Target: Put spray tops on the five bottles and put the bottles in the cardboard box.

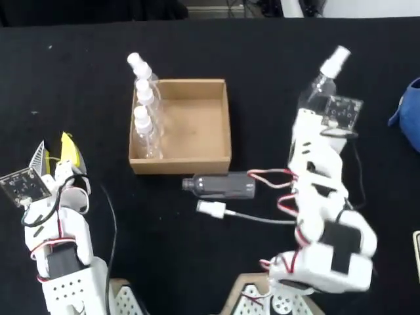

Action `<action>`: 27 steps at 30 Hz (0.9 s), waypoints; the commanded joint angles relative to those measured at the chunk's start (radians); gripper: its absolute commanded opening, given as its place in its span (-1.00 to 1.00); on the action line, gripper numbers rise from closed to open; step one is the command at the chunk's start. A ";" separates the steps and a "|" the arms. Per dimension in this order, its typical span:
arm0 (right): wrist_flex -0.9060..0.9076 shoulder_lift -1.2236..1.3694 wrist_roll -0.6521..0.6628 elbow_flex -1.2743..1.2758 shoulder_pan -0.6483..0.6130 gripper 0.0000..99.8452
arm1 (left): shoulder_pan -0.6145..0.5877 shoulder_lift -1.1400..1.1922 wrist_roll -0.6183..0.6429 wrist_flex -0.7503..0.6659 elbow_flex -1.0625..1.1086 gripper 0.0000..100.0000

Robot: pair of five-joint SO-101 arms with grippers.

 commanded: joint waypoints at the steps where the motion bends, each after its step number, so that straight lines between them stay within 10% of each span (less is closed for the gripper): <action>1: -0.244 0.102 0.006 -0.084 0.057 -0.98 | 0.001 -0.009 -0.003 0.008 0.022 -0.94; 27: -0.884 0.719 0.078 -0.254 0.272 -0.98 | 0.001 -0.008 -0.003 0.008 0.022 -0.94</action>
